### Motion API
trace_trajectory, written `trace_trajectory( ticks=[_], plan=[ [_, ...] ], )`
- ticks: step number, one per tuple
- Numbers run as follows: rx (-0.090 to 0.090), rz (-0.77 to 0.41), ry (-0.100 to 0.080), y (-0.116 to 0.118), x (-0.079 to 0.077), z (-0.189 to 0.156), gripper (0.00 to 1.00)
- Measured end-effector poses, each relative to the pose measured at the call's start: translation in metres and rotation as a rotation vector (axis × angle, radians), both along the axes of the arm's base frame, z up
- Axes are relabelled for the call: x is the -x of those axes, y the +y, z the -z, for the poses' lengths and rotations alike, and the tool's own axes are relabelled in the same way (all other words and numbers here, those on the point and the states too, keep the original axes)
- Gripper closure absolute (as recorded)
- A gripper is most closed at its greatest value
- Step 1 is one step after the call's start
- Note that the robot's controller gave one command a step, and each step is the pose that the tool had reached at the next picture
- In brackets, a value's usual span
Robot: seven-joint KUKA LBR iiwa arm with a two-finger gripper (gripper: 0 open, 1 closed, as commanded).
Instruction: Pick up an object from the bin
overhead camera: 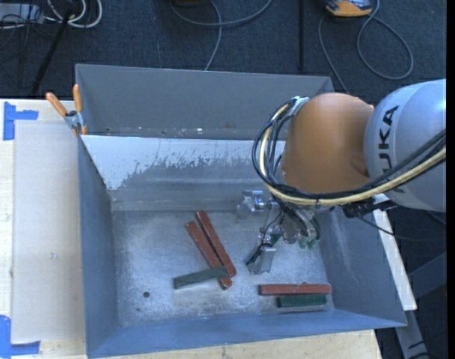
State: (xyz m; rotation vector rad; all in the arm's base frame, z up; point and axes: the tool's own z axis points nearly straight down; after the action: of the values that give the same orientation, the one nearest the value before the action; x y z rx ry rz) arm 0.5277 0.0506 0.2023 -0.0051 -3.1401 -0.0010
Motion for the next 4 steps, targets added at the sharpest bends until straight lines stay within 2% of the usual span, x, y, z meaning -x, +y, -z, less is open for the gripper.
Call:
trace_trajectory(
  ticks=[1,2,3,4],
  plan=[
    [-0.001,-0.198,-0.007,0.039,0.001,0.134,0.0],
    [0.001,-0.133,-0.001,0.003,0.034,0.132,0.0],
    [-0.002,-0.199,-0.002,0.046,0.026,0.132,0.0],
    [0.0,-0.194,-0.001,0.044,0.027,0.133,1.0]
  ],
)
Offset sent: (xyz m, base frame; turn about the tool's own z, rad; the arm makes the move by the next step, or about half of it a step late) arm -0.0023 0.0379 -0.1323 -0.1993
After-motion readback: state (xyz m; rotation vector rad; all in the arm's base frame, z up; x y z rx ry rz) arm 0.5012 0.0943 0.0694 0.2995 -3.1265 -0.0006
